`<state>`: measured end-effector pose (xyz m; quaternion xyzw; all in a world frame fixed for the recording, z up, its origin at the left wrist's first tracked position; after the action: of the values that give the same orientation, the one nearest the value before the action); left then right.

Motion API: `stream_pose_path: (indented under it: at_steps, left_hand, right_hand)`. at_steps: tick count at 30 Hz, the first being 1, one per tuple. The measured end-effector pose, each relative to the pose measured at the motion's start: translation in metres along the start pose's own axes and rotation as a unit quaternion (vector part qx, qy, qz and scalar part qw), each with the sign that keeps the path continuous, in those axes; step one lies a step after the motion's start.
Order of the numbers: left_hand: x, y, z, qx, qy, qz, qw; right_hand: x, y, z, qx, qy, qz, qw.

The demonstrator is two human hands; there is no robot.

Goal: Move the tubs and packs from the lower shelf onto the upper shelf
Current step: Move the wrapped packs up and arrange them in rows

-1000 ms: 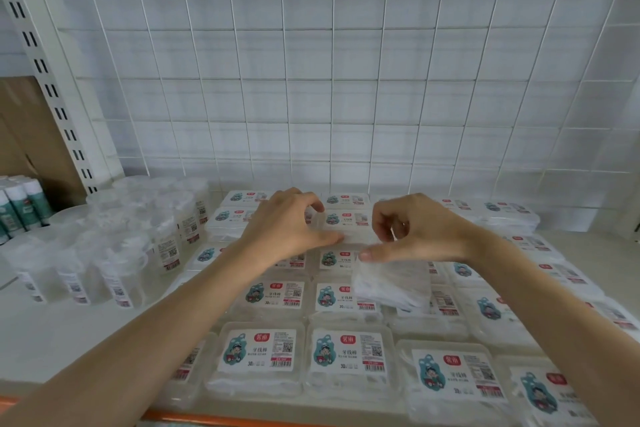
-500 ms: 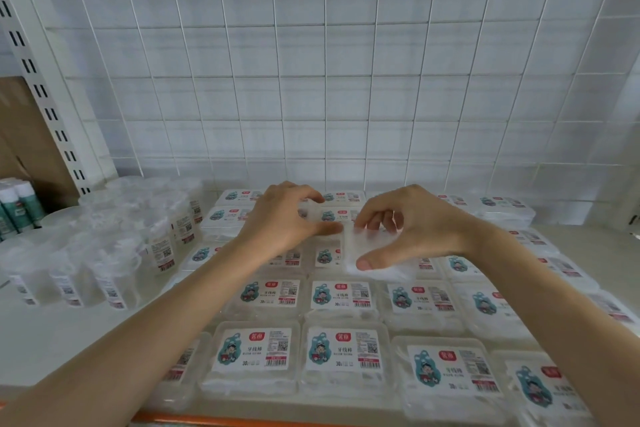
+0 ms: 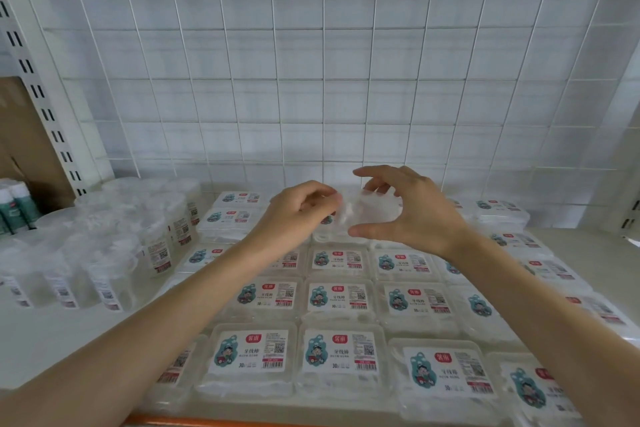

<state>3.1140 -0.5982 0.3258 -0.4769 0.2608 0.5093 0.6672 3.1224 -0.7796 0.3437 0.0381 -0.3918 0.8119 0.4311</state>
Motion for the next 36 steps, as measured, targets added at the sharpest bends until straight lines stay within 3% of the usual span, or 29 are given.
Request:
stream_pose_path:
  at_steps: [9, 14, 17, 28, 33, 36]
  left_hand:
    - [-0.003, 0.0, -0.002, 0.007, 0.057, 0.046, 0.997]
    - [0.003, -0.003, 0.005, -0.01, 0.141, 0.072, 0.987]
    - [0.003, -0.003, 0.005, -0.018, 0.146, 0.066, 0.987]
    - [0.001, -0.004, 0.014, -0.111, 0.105, 0.105, 0.983]
    - [0.001, -0.002, 0.011, -0.063, 0.119, 0.144, 0.98]
    - [-0.001, -0.002, 0.01, -0.063, 0.138, 0.127, 0.98]
  right_hand:
    - [0.002, 0.0, -0.002, -0.029, -0.049, -0.004, 0.998]
    - [-0.015, -0.001, 0.008, -0.136, -0.184, -0.169, 0.959]
    - [-0.023, 0.001, 0.005, -0.112, -0.241, -0.219, 0.939]
    - [-0.015, -0.001, 0.002, -0.082, -0.353, -0.194, 0.912]
    - [-0.014, -0.002, 0.001, -0.07, -0.378, -0.155, 0.91]
    - [-0.011, -0.002, -0.001, -0.057, -0.379, -0.141, 0.913]
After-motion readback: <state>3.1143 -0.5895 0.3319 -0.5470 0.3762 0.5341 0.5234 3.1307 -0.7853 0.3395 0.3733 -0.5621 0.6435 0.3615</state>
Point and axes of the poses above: each hand's wrist, its own y-axis away from the middle knuckle, its own z-axis out of the back of the hand, x = y × z, the point moved 5 cm from there along -y, towards the middle knuckle, and after that the axes turned 8 degrees about -x, right-handed, at the moved point
